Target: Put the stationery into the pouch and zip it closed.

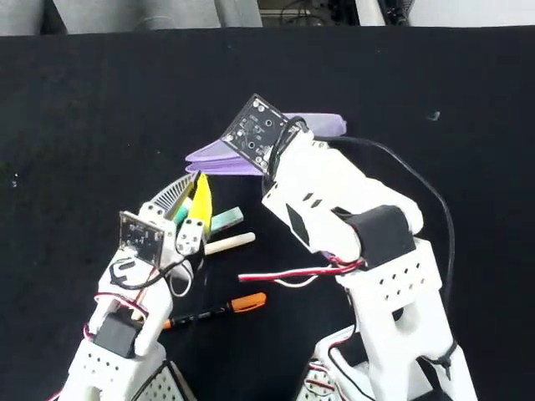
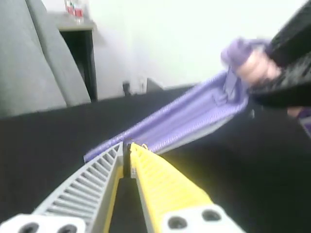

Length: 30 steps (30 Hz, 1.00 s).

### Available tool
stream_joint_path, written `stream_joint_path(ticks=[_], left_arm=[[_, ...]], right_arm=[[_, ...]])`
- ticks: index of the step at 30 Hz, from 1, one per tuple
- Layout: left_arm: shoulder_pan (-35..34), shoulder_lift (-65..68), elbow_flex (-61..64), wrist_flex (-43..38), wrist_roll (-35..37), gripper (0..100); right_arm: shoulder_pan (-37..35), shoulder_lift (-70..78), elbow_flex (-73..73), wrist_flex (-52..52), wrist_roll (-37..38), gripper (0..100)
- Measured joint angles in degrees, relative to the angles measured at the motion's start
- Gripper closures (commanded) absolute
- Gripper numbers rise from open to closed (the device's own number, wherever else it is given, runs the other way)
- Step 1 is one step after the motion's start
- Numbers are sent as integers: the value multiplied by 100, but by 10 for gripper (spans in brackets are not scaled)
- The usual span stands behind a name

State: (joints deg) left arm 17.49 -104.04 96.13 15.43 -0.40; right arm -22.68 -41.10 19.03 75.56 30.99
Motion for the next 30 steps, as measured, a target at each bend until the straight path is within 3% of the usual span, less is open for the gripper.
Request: stream_joint_path(ticks=[9, 21, 30], left_arm=[[-35, 633, 35, -123, -1099, 960], [-35, 932, 35, -281, -985, 960], [18, 985, 35, -1187, -985, 960]], right_arm=[[0, -9, -404, 624, 0, 988], [0, -9, -475, 659, 0, 988], [0, -9, -475, 1231, 0, 988]])
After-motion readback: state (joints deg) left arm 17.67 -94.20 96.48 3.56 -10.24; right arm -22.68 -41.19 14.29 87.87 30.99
